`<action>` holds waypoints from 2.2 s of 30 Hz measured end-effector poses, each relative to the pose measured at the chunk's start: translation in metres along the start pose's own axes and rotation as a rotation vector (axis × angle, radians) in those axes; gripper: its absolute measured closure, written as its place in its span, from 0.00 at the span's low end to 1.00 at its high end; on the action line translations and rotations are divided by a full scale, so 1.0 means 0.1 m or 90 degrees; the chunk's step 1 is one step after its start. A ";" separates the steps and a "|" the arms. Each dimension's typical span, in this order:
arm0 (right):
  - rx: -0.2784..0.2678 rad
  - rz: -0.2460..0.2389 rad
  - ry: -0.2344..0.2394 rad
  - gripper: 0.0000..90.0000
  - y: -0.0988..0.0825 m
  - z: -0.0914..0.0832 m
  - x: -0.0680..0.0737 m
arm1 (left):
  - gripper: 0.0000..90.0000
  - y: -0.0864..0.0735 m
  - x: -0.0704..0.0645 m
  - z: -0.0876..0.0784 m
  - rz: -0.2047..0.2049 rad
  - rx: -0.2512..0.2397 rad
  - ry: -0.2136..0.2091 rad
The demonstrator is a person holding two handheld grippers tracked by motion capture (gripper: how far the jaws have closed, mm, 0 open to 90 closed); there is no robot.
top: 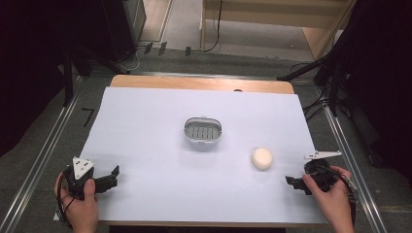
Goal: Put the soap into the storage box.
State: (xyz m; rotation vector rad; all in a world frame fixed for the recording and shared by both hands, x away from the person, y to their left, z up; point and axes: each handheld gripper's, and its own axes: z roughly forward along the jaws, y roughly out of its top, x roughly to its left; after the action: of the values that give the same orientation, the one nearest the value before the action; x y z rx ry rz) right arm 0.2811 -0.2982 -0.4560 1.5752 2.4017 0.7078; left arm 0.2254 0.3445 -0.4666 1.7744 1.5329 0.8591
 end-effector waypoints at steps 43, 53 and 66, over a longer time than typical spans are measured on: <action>0.101 -0.080 0.044 0.17 0.72 0.31 0.48 | 0.00 -0.01 -0.07 0.00 0.037 -0.005 0.021; 0.088 -0.062 0.054 0.23 0.81 0.39 0.58 | 0.00 0.00 -0.08 0.00 0.039 -0.002 0.023; 0.085 -0.042 0.034 0.26 0.91 0.51 0.66 | 0.00 0.00 -0.08 0.00 0.042 0.002 0.022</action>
State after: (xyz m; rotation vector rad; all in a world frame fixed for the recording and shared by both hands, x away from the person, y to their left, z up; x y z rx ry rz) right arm 0.3483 -0.1947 -0.4495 1.5355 2.5761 0.5956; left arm 0.2248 0.3367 -0.4675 1.8302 1.5049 0.9251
